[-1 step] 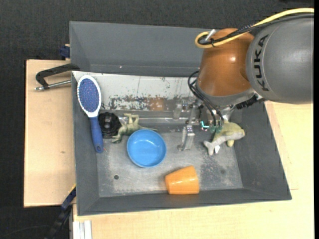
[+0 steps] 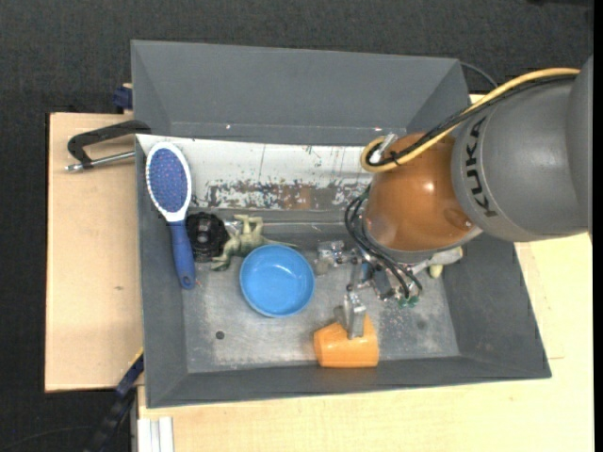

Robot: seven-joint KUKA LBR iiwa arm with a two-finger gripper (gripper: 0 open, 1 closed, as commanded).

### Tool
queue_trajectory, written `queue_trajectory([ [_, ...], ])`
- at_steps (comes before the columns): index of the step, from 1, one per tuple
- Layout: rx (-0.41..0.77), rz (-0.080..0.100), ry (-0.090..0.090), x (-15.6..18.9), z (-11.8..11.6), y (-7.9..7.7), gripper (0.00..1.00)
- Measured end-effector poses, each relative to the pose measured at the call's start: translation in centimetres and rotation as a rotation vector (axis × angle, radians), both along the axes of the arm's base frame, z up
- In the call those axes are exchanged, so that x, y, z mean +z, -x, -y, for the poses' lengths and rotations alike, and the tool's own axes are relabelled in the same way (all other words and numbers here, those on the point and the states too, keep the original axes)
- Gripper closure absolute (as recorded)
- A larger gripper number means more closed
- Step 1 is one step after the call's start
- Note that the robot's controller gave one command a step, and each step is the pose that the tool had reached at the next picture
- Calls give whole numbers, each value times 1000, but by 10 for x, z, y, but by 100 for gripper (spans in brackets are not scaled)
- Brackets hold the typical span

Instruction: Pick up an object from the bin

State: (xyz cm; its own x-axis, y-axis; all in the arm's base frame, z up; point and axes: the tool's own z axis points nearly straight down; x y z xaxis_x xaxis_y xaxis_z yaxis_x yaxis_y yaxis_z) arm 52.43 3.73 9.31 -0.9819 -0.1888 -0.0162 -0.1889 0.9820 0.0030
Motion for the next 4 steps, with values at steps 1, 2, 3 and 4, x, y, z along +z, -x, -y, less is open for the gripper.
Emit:
queue_trajectory([
  [1,95,-4,5,15,-3,-10,0],
  [2,109,-12,4,8,2,33,0],
  [3,416,-29,3,-15,-5,34,0],
  [4,912,-12,12,-22,22,29,0],
])
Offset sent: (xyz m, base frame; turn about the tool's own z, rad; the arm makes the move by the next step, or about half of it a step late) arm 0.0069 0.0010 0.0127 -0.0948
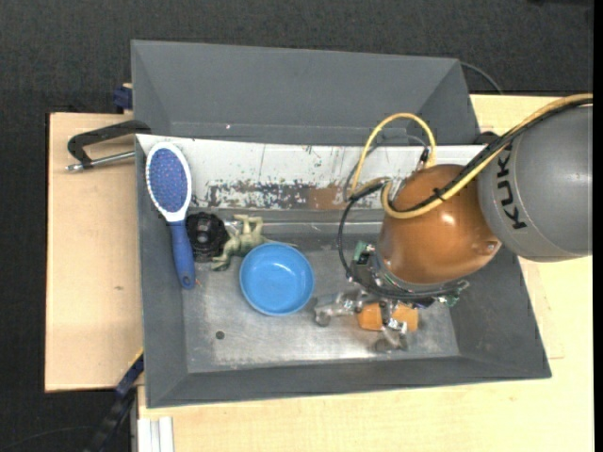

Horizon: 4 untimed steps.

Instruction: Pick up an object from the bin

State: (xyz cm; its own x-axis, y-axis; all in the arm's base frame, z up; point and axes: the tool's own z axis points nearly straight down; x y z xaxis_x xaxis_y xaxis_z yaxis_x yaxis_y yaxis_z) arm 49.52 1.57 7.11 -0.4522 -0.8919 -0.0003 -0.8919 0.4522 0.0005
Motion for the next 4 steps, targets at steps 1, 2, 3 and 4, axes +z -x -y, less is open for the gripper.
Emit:
queue_trajectory([
  [1,-55,10,3,49,96,-23,0],
  [2,83,-1,-2,5,85,-19,0],
  [3,81,2,0,7,86,-21,100],
  [4,96,14,1,218,63,-18,100],
])
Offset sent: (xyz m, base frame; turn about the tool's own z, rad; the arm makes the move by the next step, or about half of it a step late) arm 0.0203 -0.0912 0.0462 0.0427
